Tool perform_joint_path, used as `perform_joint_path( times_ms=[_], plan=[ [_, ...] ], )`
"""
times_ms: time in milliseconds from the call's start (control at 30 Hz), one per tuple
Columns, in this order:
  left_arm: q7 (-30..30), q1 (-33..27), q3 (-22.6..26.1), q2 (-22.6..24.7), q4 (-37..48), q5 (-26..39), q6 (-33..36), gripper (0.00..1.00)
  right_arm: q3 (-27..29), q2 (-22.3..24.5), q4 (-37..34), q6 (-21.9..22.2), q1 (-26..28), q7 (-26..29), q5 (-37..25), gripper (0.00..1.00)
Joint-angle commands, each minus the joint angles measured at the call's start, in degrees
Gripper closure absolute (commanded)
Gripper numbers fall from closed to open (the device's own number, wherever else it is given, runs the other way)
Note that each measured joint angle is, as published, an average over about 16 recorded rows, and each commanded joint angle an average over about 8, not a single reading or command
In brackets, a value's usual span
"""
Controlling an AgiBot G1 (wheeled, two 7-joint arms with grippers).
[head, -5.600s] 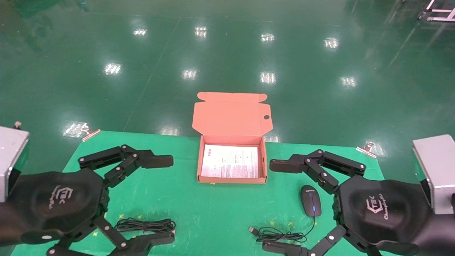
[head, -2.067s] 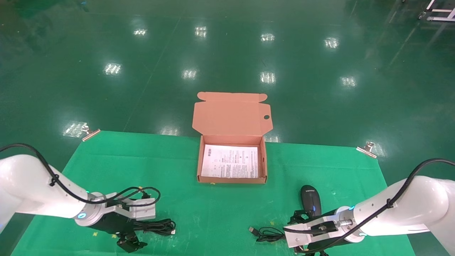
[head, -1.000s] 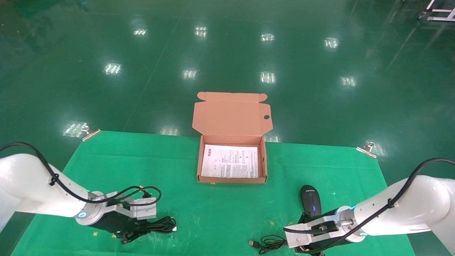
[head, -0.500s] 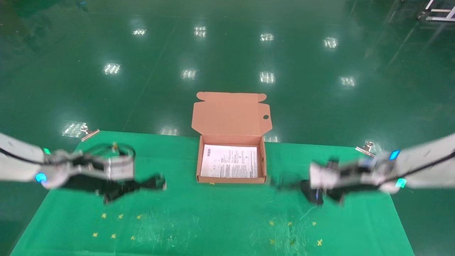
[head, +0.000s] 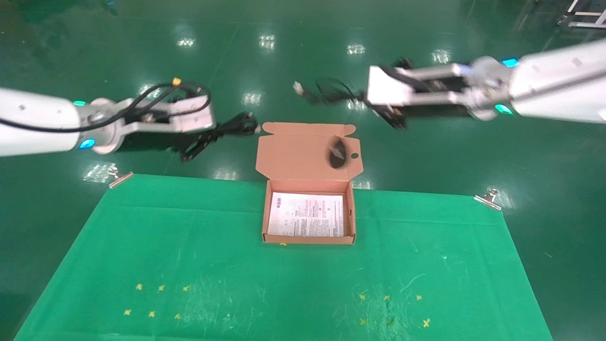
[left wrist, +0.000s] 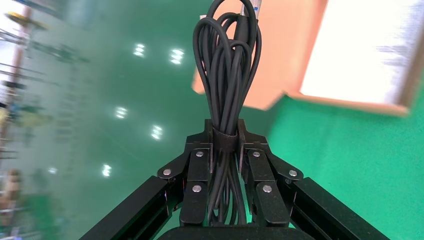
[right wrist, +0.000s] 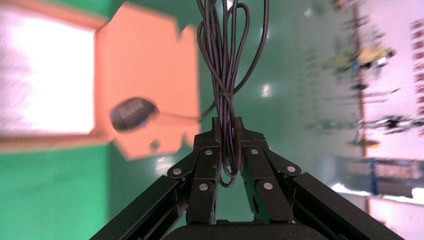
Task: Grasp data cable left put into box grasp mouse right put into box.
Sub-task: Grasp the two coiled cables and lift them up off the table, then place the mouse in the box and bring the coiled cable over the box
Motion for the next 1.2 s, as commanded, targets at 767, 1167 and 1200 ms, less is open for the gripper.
perform_joint_path(
  times_ms=[767,1167,1200],
  plan=[
    [-3.42,0.10,0.76,2.95,-0.65,6.75,-7.99,1.00,3.53,-12.99,-20.64,1.99,5.34,-16.10,7.08,1.00],
    [-6.29,1.24,1.98,-1.09,-1.44,11.26,-5.04,1.00,2.98,-15.98,-25.32,1.27,1.18,-18.23,8.79,1.00],
    [-6.69,1.24,2.05,-1.31,-1.56,11.66,-4.77,1.00,2.90,-16.16,-25.50,1.36,0.76,-18.33,9.10,1.00]
  ],
)
